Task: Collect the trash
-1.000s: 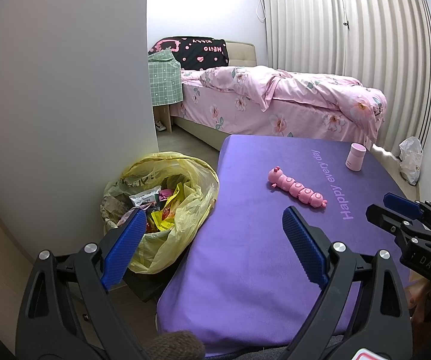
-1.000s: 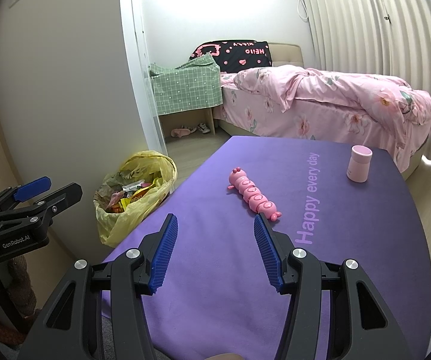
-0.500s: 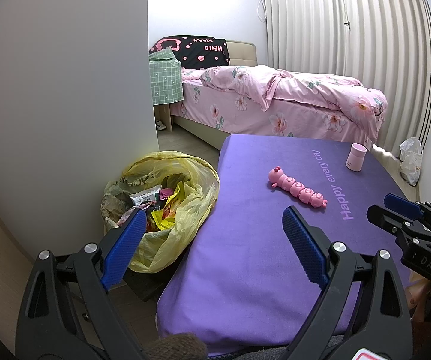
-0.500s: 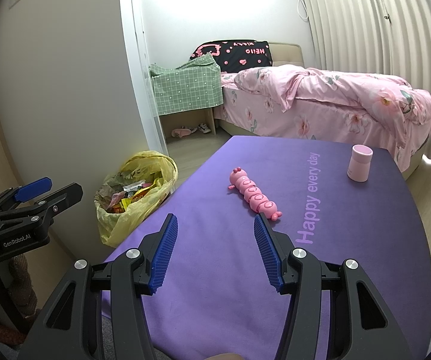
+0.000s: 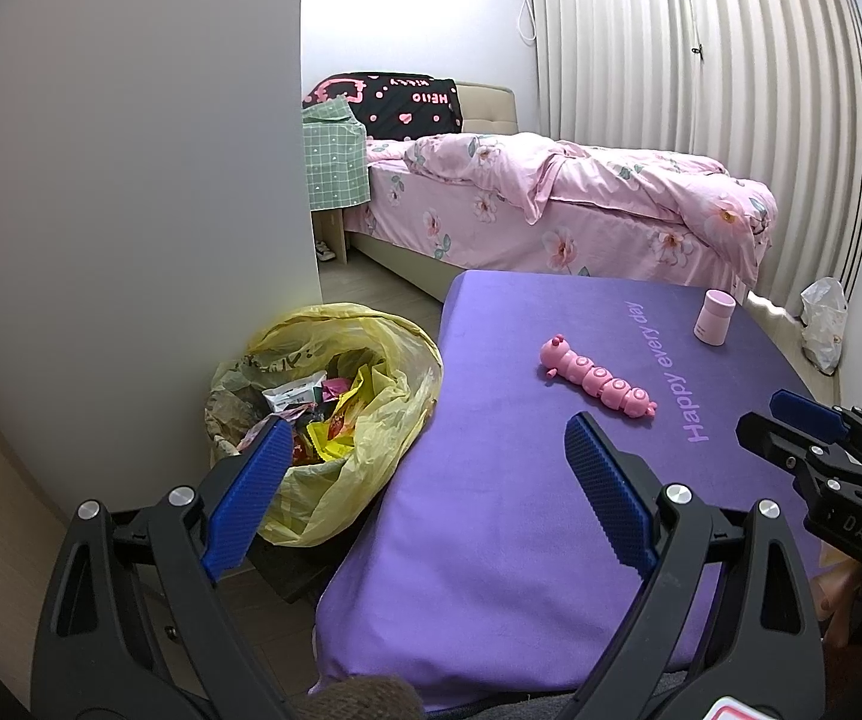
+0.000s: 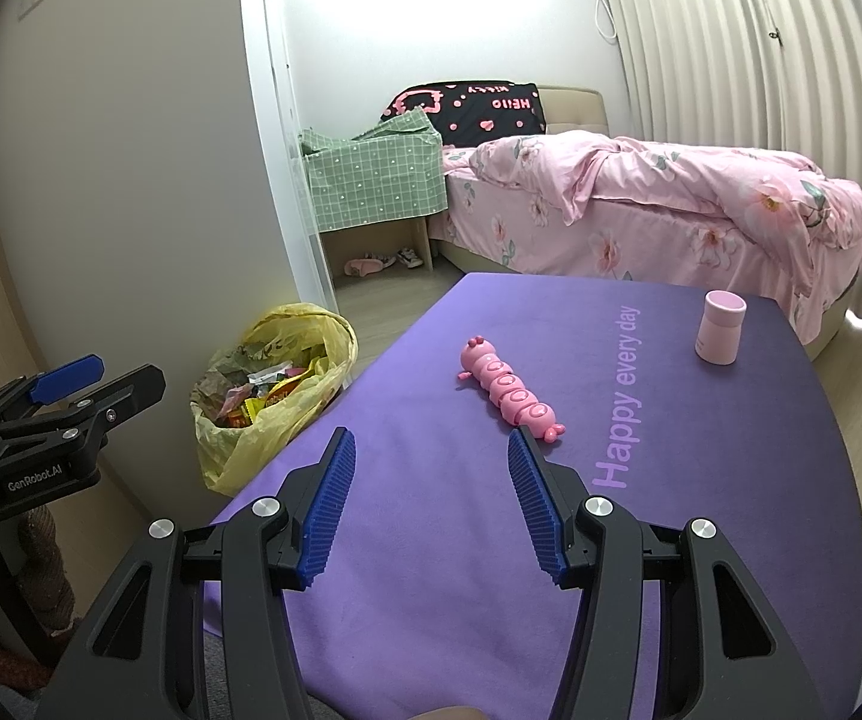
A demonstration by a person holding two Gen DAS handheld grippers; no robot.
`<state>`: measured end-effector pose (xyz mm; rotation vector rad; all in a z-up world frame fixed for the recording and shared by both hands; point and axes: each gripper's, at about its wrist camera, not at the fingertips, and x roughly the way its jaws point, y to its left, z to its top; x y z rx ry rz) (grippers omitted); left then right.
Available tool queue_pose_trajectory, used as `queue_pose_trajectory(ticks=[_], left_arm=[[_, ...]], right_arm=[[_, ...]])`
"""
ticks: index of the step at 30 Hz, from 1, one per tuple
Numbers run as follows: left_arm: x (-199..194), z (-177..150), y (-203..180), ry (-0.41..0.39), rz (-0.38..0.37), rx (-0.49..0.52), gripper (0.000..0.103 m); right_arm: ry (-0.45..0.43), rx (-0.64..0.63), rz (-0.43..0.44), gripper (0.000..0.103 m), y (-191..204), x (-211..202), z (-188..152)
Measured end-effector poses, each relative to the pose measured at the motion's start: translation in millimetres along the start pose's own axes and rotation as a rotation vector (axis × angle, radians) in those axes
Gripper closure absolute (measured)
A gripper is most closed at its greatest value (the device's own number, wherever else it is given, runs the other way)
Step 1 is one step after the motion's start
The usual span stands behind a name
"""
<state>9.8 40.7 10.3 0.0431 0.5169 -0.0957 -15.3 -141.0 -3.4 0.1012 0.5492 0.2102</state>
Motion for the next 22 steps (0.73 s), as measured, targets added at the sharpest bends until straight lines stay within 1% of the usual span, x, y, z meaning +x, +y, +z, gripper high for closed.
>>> queue_pose_trajectory(ticks=[12,14,15,17,18,19,20,21,22], left_arm=[[-3.4,1.7,-1.7,-0.005,0.005,-0.010,0.015],[-2.1,3.1,-3.5,0.002,-0.003,-0.004,0.015],[1.1,4.7,-6.4,0.013,-0.021,0.009,0.015],[12.6,9.1,-13.6,0.040,-0.092,0.037,0.015],[24.9,11.2,-20.5,0.057,-0.177,0.070,0.015],[37.0,12.1,-28.2,0.077,-0.260,0.108,0.015],[51.2,12.5,-37.6,0.105,-0.336,0.154,0.015],[70.2,11.5,-52.9,0.150,-0.415,0.217,0.011],[89.6,9.0,-69.7,0.191,-0.485,0.272,0.009]], right_arm=[[0.000,0.001,0.001,0.053,0.2,0.4,0.3],[0.001,-0.002,0.001,0.053,0.1,0.4,0.3],[0.004,-0.005,-0.001,0.053,-1.4,1.1,1.7],[0.015,0.002,0.002,0.053,-10.3,4.4,6.7],[0.020,0.005,-0.009,0.053,-20.5,9.4,11.2],[0.028,-0.006,-0.050,0.053,-33.6,17.7,16.9],[0.039,-0.019,-0.112,0.052,-48.0,28.6,22.8],[0.063,-0.029,-0.161,0.050,-63.5,42.1,28.0],[0.096,-0.036,-0.185,0.048,-78.5,56.8,32.6]])
